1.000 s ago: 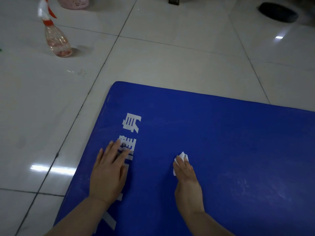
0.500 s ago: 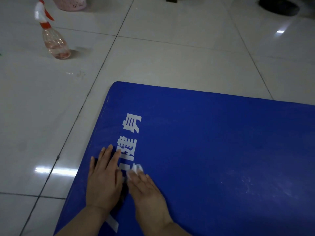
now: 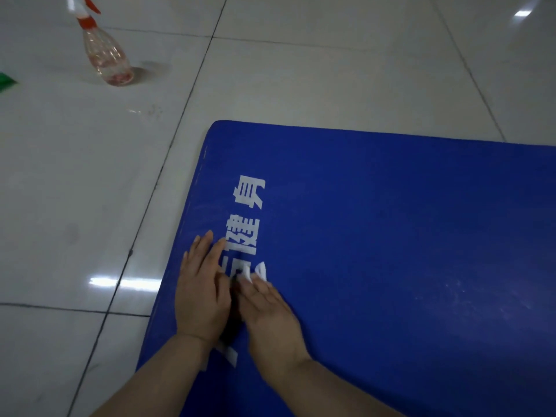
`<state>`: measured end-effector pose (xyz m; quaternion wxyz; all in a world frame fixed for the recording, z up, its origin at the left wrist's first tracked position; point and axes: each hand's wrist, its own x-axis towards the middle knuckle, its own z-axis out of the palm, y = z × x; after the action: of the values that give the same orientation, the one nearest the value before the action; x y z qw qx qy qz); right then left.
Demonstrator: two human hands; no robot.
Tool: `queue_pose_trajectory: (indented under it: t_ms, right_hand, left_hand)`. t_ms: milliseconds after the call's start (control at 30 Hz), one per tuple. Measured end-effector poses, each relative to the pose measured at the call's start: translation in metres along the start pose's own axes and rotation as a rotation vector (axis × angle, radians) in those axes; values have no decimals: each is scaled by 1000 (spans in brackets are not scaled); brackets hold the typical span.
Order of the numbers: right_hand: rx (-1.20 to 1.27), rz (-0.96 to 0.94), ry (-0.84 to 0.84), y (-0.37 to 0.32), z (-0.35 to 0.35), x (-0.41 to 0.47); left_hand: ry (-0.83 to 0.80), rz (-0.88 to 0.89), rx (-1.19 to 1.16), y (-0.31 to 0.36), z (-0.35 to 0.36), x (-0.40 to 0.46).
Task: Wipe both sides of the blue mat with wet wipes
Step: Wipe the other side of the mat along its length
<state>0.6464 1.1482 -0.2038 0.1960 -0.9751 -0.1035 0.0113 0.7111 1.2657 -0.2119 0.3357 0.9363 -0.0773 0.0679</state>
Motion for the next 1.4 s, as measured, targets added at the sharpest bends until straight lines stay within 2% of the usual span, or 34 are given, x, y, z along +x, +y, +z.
queue_pose_trajectory:
  t_ms: [67,167,267,433,533,633,733,833,900,1033,1133,1233,1333,1400]
  right_hand:
    - [-80,58,-36,18,-11,-6]
    - [-41,215,121,52,-15,-25]
    - [0,295,220,45,-10,-31]
    - [43,-48,123,-20,19,-14]
    - [48,-116,106,-9,8,-16]
    - [-68,27,21,31,-17,-35]
    - [-31,214,115,70,-29,-62]
    - [42,295,171,62,-19,-70]
    - [75,216,172,34,-3,-62]
    - [95,-125,54,-24,15,-42]
    - [70,-215,7,-13,0,-42]
    - [-103,-80,-10,30,-20,-57]
    - [-23,123,65,59,-27,-76]
    - [43,188,74,48,-22,-80]
  left_hand:
    - [5,21,74,-7,-6,-9]
    - [25,-21,128,-16,-10,-16]
    - [-16,-54,109,-13,-8,-13]
    - [-34,-52,68,-16,-8,-12]
    - [-29,-38,70,-17,-8,-12]
    - [-31,-37,82,-15,-8,-12]
    - [-35,-35,98,-14,-8,-13]
    - [-42,-36,96,-13,-7,-13]
    - [-47,-35,89,-14,-8,-14]
    - [-62,-26,48,-13,-11,-15]
    - [-86,22,107,-12,-17,-26]
    - [-137,101,203,-16,-23,-48]
    - [-157,122,257,-17,-26,-61]
    - [-181,128,295,-14,-25,-62]
